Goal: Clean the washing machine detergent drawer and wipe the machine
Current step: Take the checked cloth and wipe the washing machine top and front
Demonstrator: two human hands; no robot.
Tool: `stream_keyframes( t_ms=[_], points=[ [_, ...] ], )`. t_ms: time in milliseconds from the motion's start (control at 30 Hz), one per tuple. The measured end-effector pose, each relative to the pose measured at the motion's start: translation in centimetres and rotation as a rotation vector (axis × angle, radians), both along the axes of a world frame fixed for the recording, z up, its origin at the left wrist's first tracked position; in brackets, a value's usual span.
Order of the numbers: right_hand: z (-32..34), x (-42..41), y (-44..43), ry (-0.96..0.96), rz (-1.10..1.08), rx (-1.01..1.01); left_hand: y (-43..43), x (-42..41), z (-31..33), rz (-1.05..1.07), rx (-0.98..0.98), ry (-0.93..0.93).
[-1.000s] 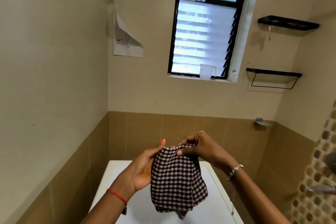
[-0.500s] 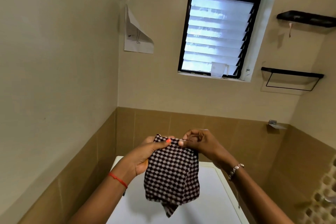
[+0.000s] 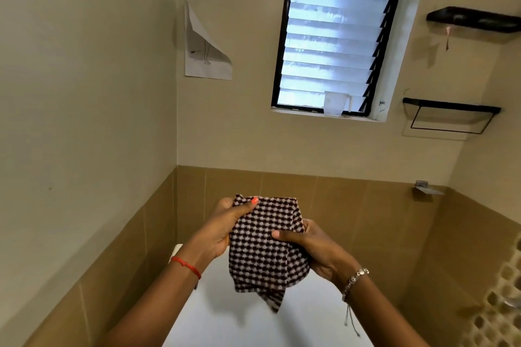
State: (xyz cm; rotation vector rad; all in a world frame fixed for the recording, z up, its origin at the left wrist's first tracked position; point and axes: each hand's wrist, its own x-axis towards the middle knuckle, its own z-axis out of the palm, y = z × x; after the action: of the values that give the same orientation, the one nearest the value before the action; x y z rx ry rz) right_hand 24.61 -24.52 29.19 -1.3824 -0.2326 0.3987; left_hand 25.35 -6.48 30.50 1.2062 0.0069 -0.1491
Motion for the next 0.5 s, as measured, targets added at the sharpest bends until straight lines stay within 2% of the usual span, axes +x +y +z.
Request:
stream_keyframes(
  t_ms=[200, 367, 433, 500],
  points=[
    [-0.9, 0.9, -0.8, 0.066, 0.035, 0.029, 1.0, 1.7, -3.7, -0.126, -0.044, 0.109],
    [-2.1, 1.5, -1.6, 0.108, 0.002, -0.035, 0.3, 2.7, -5.2, -0.106, 0.023, 0.173],
    [-1.8, 1.3, -2.2, 0.039, -0.044, -0.151, -0.2, 3.3, -5.6, -0.185, 0.125, 0.248],
    [-1.2, 1.0, -2.7, -0.130, -0.093, -0.405, -0.8, 3.7, -6.0, -0.333, 0.133, 0.432]
  ],
)
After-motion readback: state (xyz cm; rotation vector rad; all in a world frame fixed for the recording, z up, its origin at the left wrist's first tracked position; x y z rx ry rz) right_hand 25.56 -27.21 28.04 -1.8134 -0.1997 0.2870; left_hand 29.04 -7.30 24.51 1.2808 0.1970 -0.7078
